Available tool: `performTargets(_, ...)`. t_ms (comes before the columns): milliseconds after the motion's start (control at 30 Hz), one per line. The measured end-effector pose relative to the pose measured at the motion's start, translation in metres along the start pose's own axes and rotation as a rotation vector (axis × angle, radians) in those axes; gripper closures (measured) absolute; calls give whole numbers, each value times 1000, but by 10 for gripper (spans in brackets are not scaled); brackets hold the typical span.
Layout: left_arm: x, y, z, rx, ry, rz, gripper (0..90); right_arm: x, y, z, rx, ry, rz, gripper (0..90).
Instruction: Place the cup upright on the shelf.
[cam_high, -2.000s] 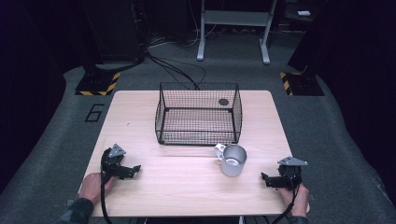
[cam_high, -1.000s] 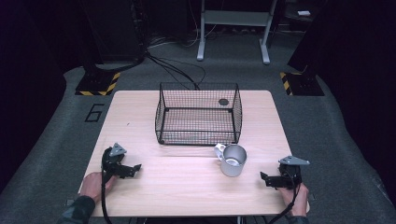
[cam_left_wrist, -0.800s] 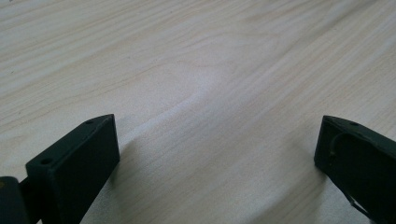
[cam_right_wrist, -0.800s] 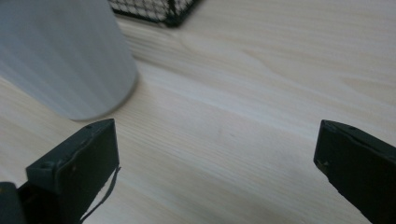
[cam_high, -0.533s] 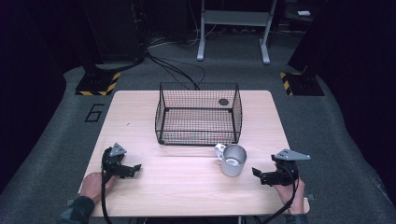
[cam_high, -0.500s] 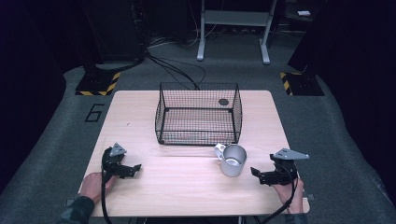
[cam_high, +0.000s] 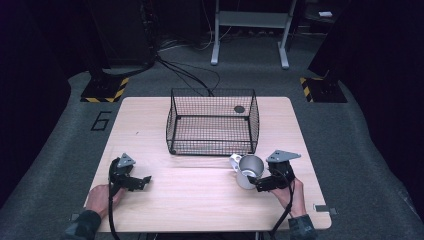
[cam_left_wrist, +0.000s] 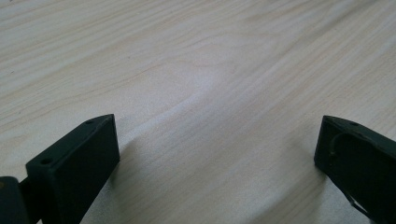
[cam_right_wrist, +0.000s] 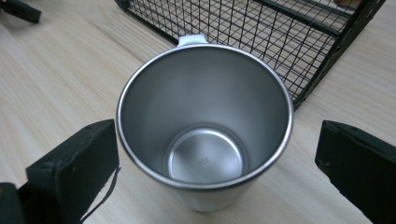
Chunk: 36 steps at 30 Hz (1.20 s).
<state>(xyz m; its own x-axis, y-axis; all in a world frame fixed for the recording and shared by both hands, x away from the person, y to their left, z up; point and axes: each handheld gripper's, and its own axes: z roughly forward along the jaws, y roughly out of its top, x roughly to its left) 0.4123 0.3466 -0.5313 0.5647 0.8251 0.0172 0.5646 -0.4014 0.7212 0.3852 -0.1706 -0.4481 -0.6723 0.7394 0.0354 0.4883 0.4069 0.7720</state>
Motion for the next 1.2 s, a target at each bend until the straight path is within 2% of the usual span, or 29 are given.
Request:
performTargets(67, 0, 0, 0, 0, 1, -2, 1, 0, 2, 5, 18, 8, -19, 0)
performTargets(400, 0, 0, 0, 0, -2, -3, 1, 6, 9, 24, 60, 18, -44, 0)
performTargets(733, 0, 0, 0, 0, -1, -2, 1, 7, 10, 30, 60, 5, -48, 0)
performTargets(900, 0, 0, 0, -1, 0, -4, 1, 8, 9, 29, 59, -18, -39, 49)
performTargets(1200, 0, 0, 0, 0, -1, -3, 1, 10, 6, 28, 24, -28, -31, 57)
